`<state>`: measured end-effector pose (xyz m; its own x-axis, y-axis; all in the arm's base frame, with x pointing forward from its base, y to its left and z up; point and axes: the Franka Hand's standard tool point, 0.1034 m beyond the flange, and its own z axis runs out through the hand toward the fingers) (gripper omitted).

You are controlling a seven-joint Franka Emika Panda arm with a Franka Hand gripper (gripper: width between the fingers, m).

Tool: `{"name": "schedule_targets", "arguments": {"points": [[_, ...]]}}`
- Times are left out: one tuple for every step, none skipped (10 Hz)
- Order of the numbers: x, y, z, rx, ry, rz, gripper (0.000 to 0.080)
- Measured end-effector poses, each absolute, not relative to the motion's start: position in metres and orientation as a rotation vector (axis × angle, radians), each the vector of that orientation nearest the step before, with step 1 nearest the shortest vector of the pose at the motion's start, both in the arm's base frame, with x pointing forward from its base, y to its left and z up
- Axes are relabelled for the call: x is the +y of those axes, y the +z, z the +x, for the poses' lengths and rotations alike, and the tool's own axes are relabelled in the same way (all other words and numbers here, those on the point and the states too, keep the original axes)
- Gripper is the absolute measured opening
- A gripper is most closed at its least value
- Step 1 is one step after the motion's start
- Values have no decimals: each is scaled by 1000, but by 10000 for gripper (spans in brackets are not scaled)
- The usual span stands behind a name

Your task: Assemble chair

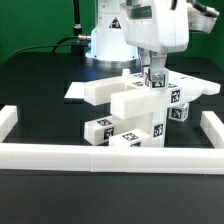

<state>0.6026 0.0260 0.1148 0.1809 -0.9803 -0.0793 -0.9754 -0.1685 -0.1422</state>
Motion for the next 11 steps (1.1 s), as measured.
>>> {"name": "schedule_targets", "arguments": {"points": [[26, 115, 603, 1765, -58, -2411, 285], [24, 118, 606, 1492, -83, -2591, 515], [19, 118, 606, 1247, -104, -2717, 625], [19, 114, 602, 945, -85, -2844, 642], [22, 113, 600, 819, -74, -2890, 642], [21, 113, 600, 667, -86, -2935, 649], [20, 114, 600, 549, -94, -2966, 649], [23, 115, 601, 284, -108, -3034, 649], [27, 114, 601, 35, -113, -3069, 649], [24, 114, 601, 43, -112, -3069, 649], [24, 114, 601, 86, -111, -3068, 637]]}}
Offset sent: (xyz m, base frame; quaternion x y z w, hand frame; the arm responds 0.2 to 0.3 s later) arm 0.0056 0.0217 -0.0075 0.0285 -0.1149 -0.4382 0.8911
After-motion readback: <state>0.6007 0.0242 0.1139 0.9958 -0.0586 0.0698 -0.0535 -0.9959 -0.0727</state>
